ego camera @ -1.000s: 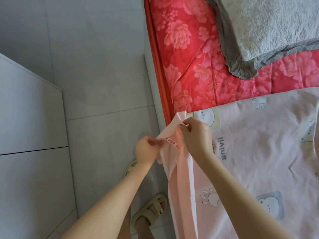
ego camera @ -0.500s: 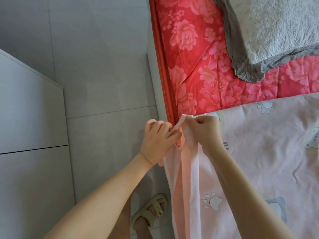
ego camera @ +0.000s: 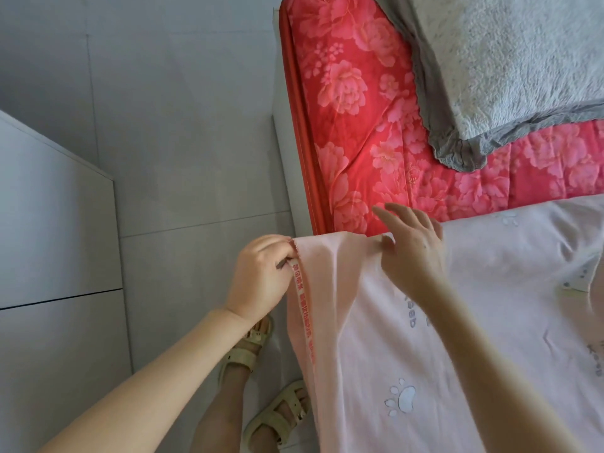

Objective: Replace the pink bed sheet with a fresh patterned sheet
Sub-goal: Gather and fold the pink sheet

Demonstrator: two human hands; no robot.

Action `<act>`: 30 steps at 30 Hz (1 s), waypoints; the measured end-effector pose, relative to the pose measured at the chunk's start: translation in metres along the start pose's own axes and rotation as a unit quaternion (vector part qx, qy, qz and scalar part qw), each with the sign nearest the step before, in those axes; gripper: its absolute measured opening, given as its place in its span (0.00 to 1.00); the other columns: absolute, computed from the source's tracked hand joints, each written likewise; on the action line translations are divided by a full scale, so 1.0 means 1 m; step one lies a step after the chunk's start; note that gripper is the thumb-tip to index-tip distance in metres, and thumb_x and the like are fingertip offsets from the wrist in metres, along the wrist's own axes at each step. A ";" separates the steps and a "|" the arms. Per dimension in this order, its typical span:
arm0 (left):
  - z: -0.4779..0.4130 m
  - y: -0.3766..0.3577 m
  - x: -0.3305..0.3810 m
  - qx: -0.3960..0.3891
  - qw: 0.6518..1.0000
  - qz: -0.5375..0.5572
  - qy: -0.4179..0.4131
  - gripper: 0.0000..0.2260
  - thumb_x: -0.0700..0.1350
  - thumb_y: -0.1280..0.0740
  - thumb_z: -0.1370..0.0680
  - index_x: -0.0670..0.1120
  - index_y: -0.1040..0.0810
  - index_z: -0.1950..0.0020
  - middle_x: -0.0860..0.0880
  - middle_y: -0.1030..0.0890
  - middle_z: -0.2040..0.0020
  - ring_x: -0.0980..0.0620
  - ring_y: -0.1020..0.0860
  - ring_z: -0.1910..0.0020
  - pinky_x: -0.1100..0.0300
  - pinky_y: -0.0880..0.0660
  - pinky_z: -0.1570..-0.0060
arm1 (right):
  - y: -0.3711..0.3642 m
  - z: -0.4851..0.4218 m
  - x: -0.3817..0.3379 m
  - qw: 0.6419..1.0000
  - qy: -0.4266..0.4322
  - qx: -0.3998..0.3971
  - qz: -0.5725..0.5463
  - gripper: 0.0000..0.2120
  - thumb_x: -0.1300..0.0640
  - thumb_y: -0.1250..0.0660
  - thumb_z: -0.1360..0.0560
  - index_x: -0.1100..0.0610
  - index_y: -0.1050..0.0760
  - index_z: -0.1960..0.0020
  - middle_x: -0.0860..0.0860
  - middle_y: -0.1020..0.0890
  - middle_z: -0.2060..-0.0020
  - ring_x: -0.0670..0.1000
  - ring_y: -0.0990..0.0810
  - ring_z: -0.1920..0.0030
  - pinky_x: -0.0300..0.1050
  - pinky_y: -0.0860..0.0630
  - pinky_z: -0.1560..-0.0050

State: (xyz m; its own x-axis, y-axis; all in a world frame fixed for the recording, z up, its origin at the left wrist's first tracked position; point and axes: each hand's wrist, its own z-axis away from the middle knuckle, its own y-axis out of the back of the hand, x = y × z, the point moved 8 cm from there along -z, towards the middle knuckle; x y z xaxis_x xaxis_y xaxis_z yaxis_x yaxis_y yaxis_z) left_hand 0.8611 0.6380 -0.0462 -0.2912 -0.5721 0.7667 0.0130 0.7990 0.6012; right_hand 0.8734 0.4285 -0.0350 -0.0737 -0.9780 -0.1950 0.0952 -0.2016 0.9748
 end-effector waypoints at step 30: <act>-0.024 -0.008 0.026 -0.080 0.982 0.006 -0.168 0.10 0.31 0.43 0.30 0.38 0.26 0.69 0.42 0.22 0.66 0.45 0.23 0.61 0.55 0.26 0.56 | -0.046 0.023 0.059 0.866 0.231 -0.390 0.210 0.14 0.61 0.43 0.22 0.50 0.23 0.43 0.44 0.21 0.48 0.46 0.26 0.44 0.37 0.39 0.44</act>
State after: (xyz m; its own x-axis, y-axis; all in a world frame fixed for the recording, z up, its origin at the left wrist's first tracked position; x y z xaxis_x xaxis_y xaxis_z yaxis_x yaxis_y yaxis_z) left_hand 0.8768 0.6127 -0.0254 -0.5891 -0.4471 0.6731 0.1619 0.7508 0.6404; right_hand 0.8414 0.3816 -0.0889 0.5178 -0.8546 -0.0397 0.6724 0.3779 0.6364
